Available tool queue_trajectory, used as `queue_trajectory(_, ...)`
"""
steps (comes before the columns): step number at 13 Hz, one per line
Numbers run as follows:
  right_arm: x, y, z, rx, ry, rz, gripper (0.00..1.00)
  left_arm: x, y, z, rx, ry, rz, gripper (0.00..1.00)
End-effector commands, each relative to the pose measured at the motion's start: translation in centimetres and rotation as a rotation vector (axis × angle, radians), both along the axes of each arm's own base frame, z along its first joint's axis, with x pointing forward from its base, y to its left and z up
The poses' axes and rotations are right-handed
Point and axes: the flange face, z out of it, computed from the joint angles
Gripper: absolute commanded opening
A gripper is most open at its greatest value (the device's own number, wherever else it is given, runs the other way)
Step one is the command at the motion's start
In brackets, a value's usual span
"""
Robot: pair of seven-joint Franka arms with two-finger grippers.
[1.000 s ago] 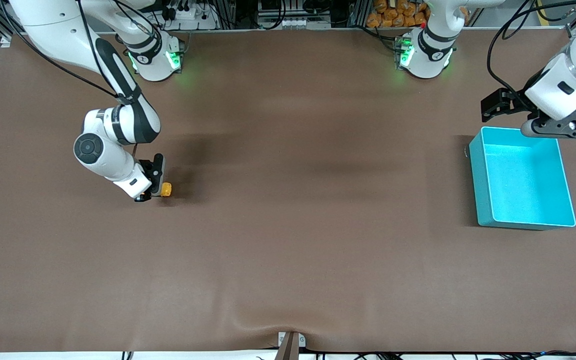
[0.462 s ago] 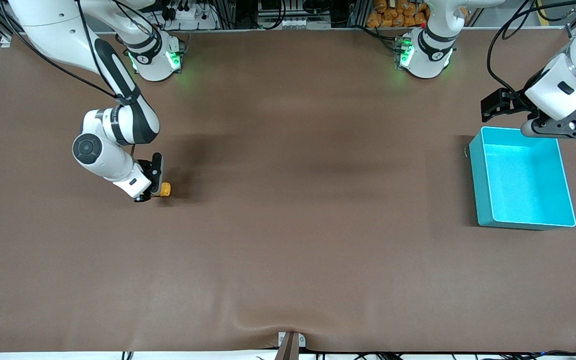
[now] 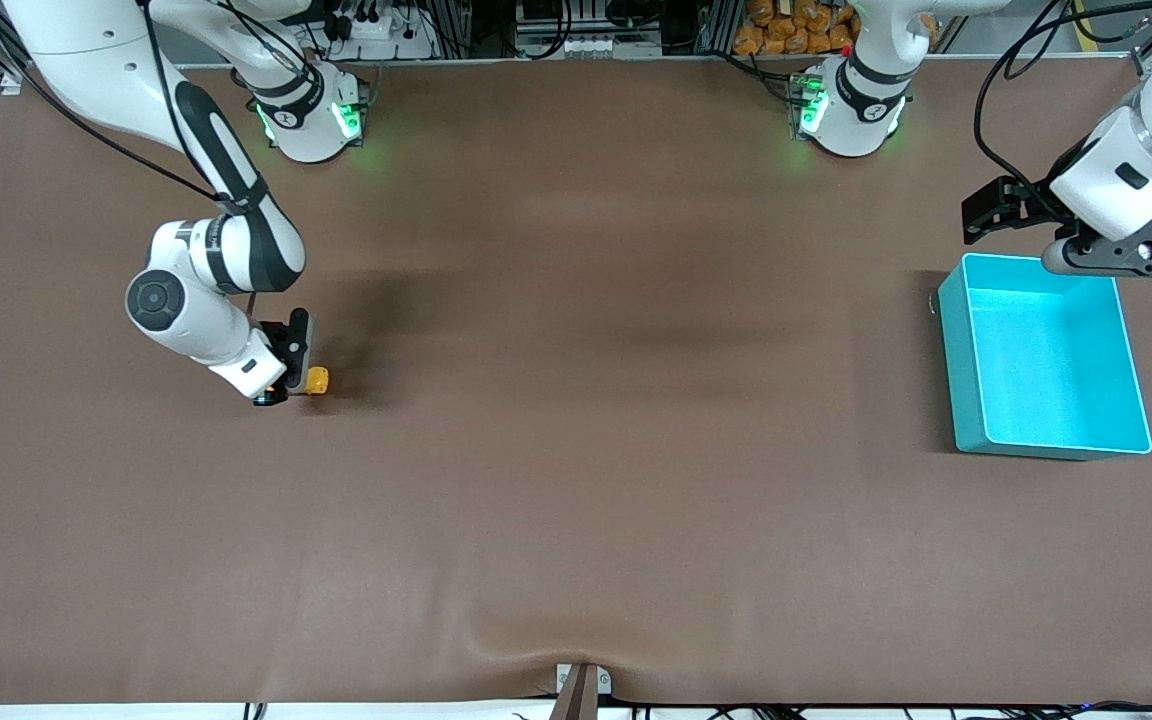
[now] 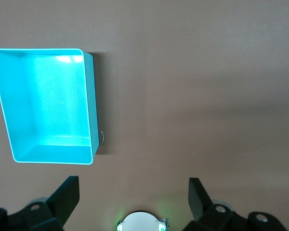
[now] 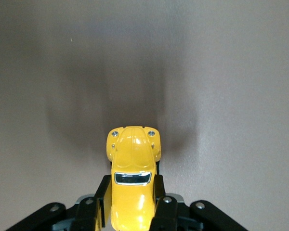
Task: Wind and store yellow beetle car
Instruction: 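Press the held car onto the table and drag it backward with the right gripper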
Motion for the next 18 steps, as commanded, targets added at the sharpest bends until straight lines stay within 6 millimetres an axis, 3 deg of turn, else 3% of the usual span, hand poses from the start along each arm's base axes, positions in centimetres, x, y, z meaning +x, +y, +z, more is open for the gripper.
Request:
queue_trajectory(1, 0.5, -0.9, -2.8, -0.006, 0.022, 0.008, 0.32, 0.1, -0.1, 0.3, -0.019, -0.007, 0.019, 1.00)
queue_trajectory(4, 0.5, -1.5, -2.8, -0.006, 0.023, 0.011, 0.32, 0.1, 0.0, 0.3, -0.019, -0.006, 0.022, 1.00)
queue_trajectory(8, 0.5, -4.7, -2.8, -0.002, 0.023, 0.008, 0.32, 0.2, 0.1, 0.1, -0.017, -0.003, 0.038, 1.00)
queue_trajectory(15, 0.4, -8.5, -2.7, 0.001, 0.022, -0.026, 0.33, 0.4, -0.1, -0.2, -0.015, -0.001, 0.051, 1.00)
queue_trajectory(18, 0.5, -9.3, -2.6, 0.002, 0.017, -0.023, 0.33, 0.4, 0.0, -0.1, -0.016, -0.004, 0.053, 1.00)
